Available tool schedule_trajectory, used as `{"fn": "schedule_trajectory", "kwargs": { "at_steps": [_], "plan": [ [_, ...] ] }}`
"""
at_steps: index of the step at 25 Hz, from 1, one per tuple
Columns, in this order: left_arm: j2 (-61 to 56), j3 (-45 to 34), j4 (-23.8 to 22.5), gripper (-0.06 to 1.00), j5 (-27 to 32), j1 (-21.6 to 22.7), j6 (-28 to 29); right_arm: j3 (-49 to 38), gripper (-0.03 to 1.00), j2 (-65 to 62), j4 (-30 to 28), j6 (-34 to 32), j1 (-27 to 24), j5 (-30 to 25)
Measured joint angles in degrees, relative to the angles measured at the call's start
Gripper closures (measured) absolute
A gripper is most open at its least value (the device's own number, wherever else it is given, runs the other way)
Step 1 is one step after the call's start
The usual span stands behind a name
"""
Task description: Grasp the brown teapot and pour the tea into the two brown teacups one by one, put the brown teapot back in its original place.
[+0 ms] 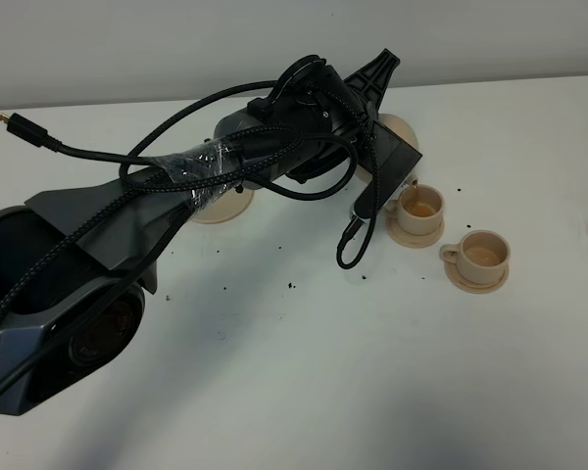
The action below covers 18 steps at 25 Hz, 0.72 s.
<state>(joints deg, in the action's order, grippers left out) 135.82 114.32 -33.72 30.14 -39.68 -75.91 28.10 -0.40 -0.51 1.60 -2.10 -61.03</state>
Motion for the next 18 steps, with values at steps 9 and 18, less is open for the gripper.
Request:
{"fn": "schedule_trajectory", "kwargs": {
  "at_steps": [9, 18],
  "plan": [
    [0.56, 0.00, 0.00, 0.79, -1.74, 0.00, -2.68, 0.00, 0.72, 0.00, 0.00, 0.00, 0.00, 0.00],
    [0.81, 0.00, -0.05, 0.79, -4.52, 0.00, -4.65, 0.00, 0.72, 0.00, 0.00, 0.00, 0.00, 0.00]
  ]
}}
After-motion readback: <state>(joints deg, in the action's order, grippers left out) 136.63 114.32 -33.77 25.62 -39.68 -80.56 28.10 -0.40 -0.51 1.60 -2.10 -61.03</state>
